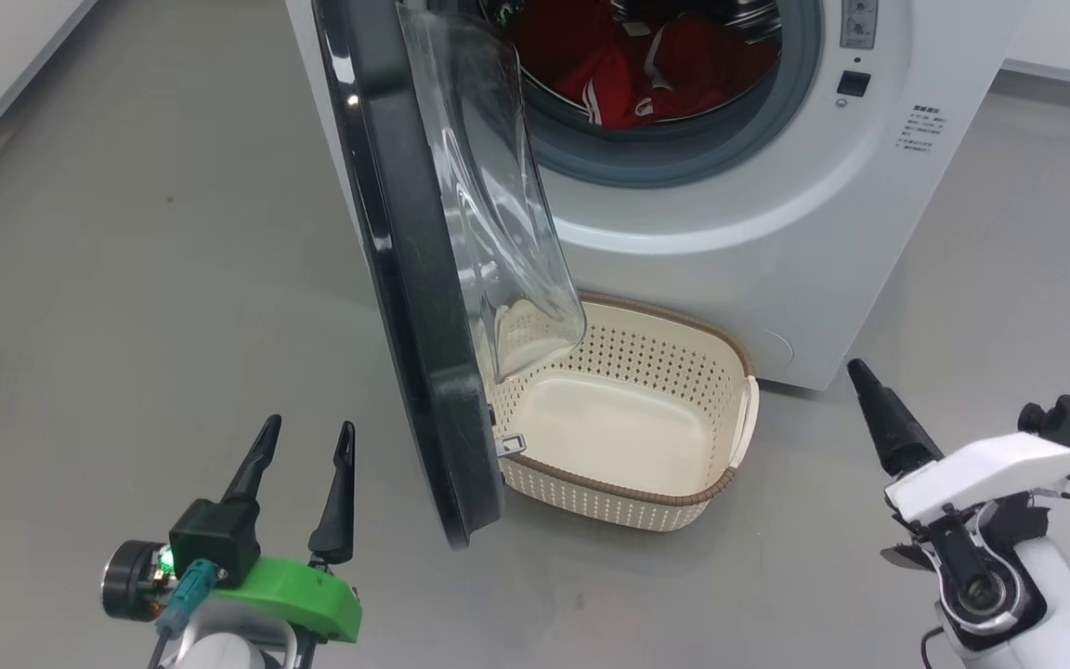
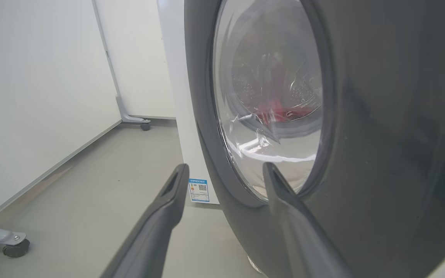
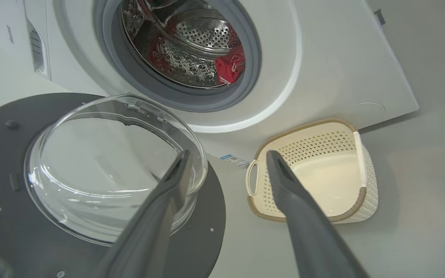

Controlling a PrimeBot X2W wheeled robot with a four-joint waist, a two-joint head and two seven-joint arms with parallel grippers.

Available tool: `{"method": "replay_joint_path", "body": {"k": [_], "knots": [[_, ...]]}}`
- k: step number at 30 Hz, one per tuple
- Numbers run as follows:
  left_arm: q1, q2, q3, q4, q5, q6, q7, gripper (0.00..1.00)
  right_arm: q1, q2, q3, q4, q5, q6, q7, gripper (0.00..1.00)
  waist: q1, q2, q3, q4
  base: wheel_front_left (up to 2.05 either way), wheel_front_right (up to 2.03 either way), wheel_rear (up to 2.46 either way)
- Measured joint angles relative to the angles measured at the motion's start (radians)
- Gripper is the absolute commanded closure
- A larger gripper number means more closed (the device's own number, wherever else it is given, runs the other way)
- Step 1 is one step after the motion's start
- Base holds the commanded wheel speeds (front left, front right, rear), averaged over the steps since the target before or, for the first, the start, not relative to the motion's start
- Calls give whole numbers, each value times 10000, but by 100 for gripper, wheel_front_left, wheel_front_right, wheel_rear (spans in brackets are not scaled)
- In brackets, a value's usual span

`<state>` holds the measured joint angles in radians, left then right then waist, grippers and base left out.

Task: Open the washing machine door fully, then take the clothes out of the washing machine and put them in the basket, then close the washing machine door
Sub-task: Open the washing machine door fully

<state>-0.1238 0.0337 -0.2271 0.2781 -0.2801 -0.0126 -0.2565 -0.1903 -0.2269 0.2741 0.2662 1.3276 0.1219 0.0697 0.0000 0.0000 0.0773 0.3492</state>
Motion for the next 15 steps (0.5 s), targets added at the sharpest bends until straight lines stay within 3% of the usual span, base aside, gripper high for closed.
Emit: {"method": "replay_joint_path", "body": {"k": [7,13,15], "knots": [[105,0,88,33,2,0,0,0,725,-646,-81,393,-1908,-25,-1839,0,0,0,-171,-152,0,0,0],[174,27,253,35,19,0,0,0,772,-1356,-132,460,-4044,-941,-3513,0,0,0,-264,-317,0,0,0],[221,31,253,48,86,0,0,0,777,-1611,-163,437,-4755,-1313,-3570,0,0,0,-282,-375,0,0,0]]}}
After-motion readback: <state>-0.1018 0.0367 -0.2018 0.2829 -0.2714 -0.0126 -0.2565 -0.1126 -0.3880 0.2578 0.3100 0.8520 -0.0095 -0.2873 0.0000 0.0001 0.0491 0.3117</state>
